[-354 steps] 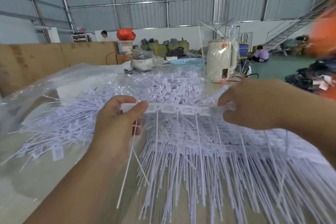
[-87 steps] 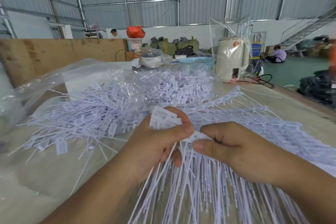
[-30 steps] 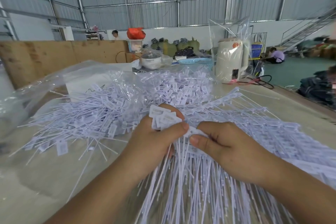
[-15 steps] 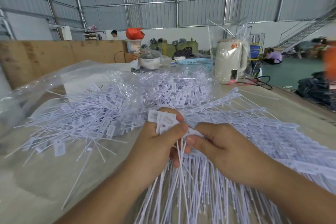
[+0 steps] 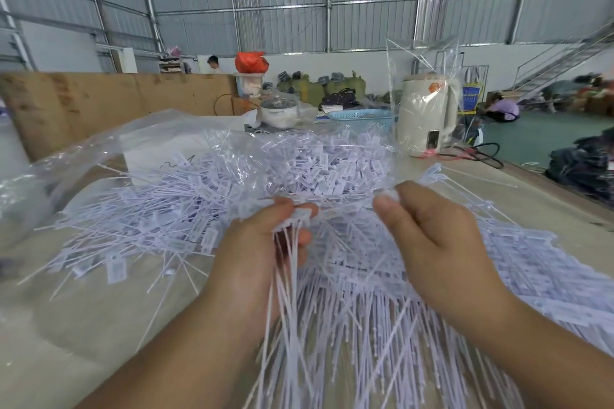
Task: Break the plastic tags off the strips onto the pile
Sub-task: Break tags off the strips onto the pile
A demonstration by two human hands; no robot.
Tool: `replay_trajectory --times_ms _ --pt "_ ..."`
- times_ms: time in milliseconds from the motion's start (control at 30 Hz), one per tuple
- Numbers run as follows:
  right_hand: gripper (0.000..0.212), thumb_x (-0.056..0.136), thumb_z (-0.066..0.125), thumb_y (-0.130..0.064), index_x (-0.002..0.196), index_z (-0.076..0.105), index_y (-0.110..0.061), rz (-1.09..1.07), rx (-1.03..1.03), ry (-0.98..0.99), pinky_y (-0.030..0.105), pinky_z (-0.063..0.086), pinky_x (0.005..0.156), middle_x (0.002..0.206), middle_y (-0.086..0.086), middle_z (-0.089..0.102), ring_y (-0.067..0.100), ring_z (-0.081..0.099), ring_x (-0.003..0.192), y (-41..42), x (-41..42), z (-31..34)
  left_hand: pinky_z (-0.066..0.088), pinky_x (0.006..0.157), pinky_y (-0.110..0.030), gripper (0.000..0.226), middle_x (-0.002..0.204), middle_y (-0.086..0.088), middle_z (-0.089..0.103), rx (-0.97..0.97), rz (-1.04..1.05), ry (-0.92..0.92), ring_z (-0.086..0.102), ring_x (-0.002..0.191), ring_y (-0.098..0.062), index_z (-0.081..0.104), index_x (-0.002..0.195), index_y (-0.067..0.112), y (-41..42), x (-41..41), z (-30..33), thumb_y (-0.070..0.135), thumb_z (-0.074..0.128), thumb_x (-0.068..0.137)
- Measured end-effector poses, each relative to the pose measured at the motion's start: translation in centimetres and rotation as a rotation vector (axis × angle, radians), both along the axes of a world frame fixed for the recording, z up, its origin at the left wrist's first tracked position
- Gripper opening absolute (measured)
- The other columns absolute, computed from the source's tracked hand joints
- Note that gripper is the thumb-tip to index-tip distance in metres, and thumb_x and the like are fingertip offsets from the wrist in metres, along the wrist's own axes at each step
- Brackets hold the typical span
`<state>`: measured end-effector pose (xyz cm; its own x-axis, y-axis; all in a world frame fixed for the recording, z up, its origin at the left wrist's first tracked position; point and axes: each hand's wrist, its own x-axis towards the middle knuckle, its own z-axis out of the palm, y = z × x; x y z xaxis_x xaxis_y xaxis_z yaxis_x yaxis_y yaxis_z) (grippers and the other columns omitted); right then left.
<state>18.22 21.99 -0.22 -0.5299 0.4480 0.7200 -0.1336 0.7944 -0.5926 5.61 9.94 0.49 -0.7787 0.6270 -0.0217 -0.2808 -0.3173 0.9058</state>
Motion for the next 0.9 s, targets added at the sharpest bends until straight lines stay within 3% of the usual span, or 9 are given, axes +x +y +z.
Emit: replay_trajectory --times_ms 100,200,300,433,567,633,700,800,900 --pt "0.02 0.092 0.044 -0.056 0.104 0.049 -0.041 0.26 -0.049 -0.229 0.018 0.033 0.045 0.052 -0.012 0.047 0.004 0.038 0.044 -0.1 0.4 -0.7 0.044 0.039 -0.018 0.015 0.073 -0.013 0.072 0.076 -0.054 0.104 0.06 0.043 -0.015 0.073 0.092 0.007 0.4 -0.1 -0.1 0.019 0.072 0.082" --pt "0.05 0.089 0.042 -0.067 0.133 0.026 -0.049 0.331 0.0 -0.302 0.038 0.053 0.069 0.086 -0.014 0.07 0.013 0.067 0.071 -0.4 0.1 -0.9 0.049 0.044 -0.026 0.02 0.081 -0.015 0.074 0.058 -0.155 0.256 0.068 0.056 -0.022 0.074 0.085 0.018 0.6 0.8 -0.7 0.025 0.081 0.068" --pt "0.064 0.089 0.042 -0.064 0.143 0.011 -0.049 0.349 0.024 -0.34 0.029 0.052 0.078 0.107 -0.024 0.066 0.002 0.066 0.091 -0.3 0.1 -0.8 0.041 0.036 -0.021 0.028 0.069 -0.007 0.072 0.0 -0.179 0.4 0.062 0.047 -0.015 0.07 0.088 0.012 0.5 1.3 -0.6 0.031 0.076 0.068" --pt "0.076 0.087 0.042 -0.062 0.148 -0.002 -0.047 0.317 0.034 -0.398 0.019 0.049 0.075 0.101 -0.028 0.062 -0.003 0.064 0.088 -0.3 0.0 -1.1 0.039 0.033 -0.018 0.026 0.063 -0.004 0.071 -0.053 -0.26 0.447 0.06 0.044 -0.014 0.061 0.098 0.0 0.5 1.4 -0.7 0.017 0.068 0.079" --pt "0.082 0.082 0.041 -0.068 0.148 -0.002 -0.046 0.295 0.052 -0.378 0.009 0.043 0.072 0.091 -0.034 0.058 -0.007 0.061 0.084 -0.3 -0.2 -1.4 0.039 0.035 -0.016 0.016 0.063 -0.007 0.07 -0.047 -0.311 0.485 0.06 0.044 -0.012 0.064 0.096 -0.003 0.2 1.0 -0.4 0.001 0.066 0.081" --pt "0.079 0.082 0.043 -0.069 0.147 0.007 -0.045 0.279 0.052 -0.377 0.009 0.043 0.07 0.087 -0.033 0.058 -0.008 0.06 0.082 -0.3 -0.2 -1.3 0.038 0.035 -0.014 0.015 0.058 -0.006 0.067 -0.043 -0.275 0.493 0.057 0.04 -0.01 0.07 0.082 0.008 0.1 0.7 -0.3 -0.006 0.064 0.083" --pt "0.063 0.088 0.048 -0.062 0.141 0.034 -0.031 0.265 0.079 -0.378 0.019 0.049 0.069 0.085 -0.023 0.062 0.001 0.062 0.078 -0.1 -0.1 -0.9 0.038 0.035 -0.015 0.031 0.056 -0.004 0.065 -0.021 -0.2 0.481 0.056 0.038 -0.009 0.071 0.069 0.019 0.1 0.4 -0.4 -0.008 0.063 0.083" --pt "0.015 0.096 0.056 -0.039 0.103 0.065 -0.029 0.238 0.089 -0.353 0.046 0.05 0.075 0.09 -0.005 0.064 0.018 0.062 0.084 0.1 0.2 -0.5 0.043 0.037 -0.02 0.024 0.066 -0.01 0.069 0.047 -0.146 0.398 0.062 0.045 -0.017 0.067 0.078 0.015 0.4 0.0 -0.4 -0.01 0.065 0.079" --pt "0.019 0.094 0.055 -0.043 0.086 0.065 -0.03 0.154 0.117 -0.377 0.027 0.042 0.058 0.073 -0.011 0.056 0.007 0.053 0.065 0.5 0.7 -0.1 0.05 0.043 -0.025 0.025 0.078 -0.016 0.072 0.126 -0.165 0.272 0.066 0.053 -0.023 0.066 0.08 0.013 0.5 0.1 -0.4 -0.003 0.071 0.061"
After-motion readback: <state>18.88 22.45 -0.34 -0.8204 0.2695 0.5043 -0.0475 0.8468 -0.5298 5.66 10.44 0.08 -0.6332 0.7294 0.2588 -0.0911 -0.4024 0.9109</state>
